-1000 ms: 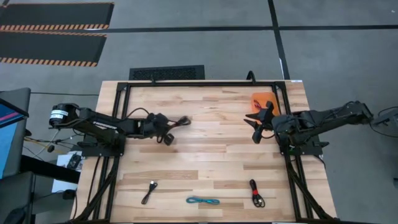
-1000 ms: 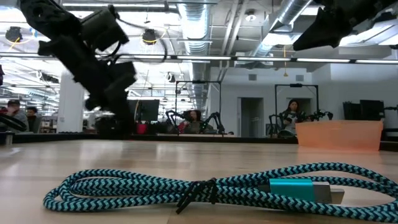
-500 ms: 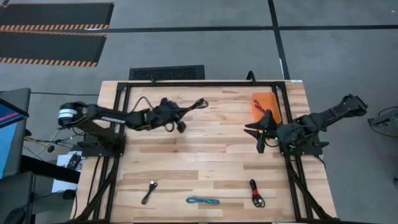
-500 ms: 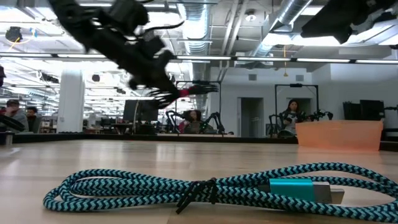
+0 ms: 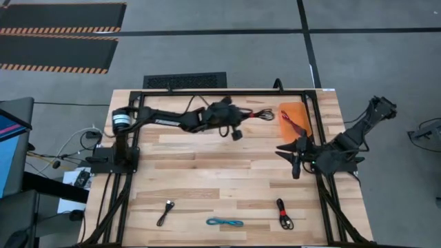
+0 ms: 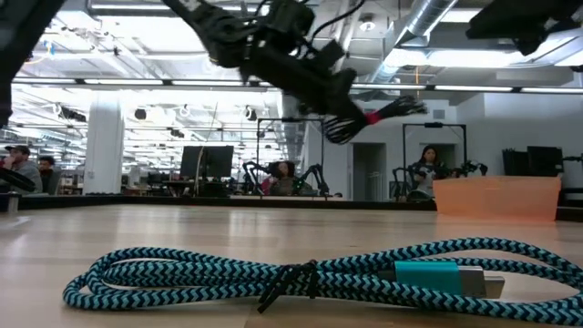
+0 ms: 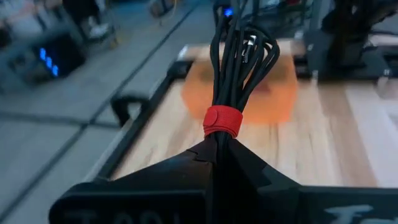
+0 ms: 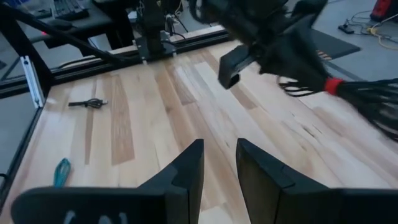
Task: Pick and place USB-C Cables
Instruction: Put the top black charger cable into the orange bin
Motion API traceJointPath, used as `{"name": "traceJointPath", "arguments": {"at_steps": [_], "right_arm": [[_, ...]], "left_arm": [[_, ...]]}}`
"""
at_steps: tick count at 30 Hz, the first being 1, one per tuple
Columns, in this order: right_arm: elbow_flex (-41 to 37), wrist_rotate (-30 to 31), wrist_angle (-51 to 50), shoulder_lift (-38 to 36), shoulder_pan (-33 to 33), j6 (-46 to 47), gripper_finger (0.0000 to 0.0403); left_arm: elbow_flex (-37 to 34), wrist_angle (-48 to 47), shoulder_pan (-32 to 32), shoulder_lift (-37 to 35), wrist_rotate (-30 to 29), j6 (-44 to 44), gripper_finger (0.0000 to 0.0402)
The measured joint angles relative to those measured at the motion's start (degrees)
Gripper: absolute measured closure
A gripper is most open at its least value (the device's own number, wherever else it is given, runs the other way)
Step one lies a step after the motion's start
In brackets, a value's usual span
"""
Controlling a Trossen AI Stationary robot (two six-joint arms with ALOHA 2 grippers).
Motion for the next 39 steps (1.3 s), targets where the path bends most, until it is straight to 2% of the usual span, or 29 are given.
{"name": "traceJointPath", "arguments": {"at_steps": [4, 7, 13, 18, 21, 28, 34, 39], "right_arm": [[0.0, 4.23, -2.32, 0.0, 3.94, 3.15, 0.0285], [0.0, 6.6, -2.77, 0.0, 6.16, 4.69, 0.0285], [0.0, 9.0, -2.81, 0.0, 8.88, 4.95, 0.0285], [0.0, 9.62, -2.98, 0.0, 9.96, 4.92, 0.0285], [0.0, 9.66, -3.38, 0.0, 9.98, 4.78, 0.0285], [0.0, 9.68, -4.96, 0.0, 9.79, 4.47, 0.0285], [0.0, 10.1, -4.96, 0.0, 9.74, 3.61, 0.0285], [0.0, 10.95, -5.11, 0.0, 9.74, 2.84, 0.0285]], "left_arm": [[8.07, -1.27, 0.25, 5.5, 0.31, 9.61, 0.0399], [14.84, -3.49, 0.23, 10.0, -2.1, 18.49, 0.0399], [29.38, -8.65, 0.23, 19.65, -5.98, 30.56, 0.0399], [38.33, -10.15, -0.28, 25.5, -8.61, 39.45, 0.0399], [40.68, -10.08, -0.62, 26.85, -8.53, 45.02, 0.0399], [40.91, -9.36, -0.83, 26.88, -5.61, 61.85, 0.0397], [41.35, -1.0, -1.32, 31.02, -3.13, 75.45, 0.0393], [43.49, 2.08, -2.21, 35.56, -4.24, 85.45, 0.0392]]}}
